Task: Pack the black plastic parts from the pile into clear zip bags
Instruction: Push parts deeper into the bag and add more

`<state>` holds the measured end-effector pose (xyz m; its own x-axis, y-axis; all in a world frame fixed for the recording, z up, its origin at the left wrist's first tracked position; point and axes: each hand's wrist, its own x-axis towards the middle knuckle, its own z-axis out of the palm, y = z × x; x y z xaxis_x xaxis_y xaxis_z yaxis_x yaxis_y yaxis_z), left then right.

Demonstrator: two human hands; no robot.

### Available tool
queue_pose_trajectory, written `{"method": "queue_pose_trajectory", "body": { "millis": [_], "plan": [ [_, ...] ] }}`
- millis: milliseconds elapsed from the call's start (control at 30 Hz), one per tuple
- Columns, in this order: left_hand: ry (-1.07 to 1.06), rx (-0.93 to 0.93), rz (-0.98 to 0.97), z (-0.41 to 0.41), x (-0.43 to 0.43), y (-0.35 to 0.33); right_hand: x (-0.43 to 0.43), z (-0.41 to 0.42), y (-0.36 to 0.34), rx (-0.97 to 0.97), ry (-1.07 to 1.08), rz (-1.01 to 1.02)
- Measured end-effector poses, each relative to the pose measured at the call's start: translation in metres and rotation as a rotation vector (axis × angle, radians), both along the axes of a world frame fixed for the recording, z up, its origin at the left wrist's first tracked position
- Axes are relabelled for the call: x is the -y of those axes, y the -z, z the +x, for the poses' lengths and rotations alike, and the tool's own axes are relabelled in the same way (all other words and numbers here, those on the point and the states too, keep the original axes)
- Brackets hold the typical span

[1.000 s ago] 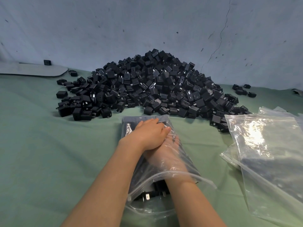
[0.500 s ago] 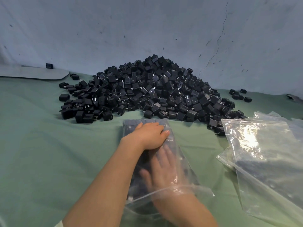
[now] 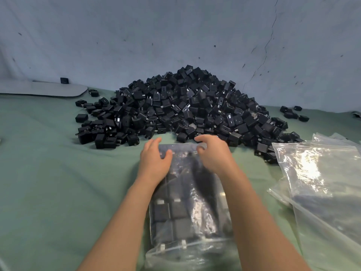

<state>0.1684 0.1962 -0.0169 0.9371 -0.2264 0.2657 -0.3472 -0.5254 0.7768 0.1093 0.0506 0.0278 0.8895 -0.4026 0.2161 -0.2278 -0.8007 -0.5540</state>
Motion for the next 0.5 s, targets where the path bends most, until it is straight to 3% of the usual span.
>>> {"method": "queue_pose_trajectory", "body": {
  "millis": [167,500],
  "plan": [
    [-0.019,0.0,-0.051,0.006,-0.001,0.008,-0.002,0.018,0.02,-0.16,-0.156,-0.109],
    [-0.015,-0.021,-0.059,0.003,-0.003,0.007,0.004,0.027,0.017,-0.26,-0.166,-0.077]
  ]
}}
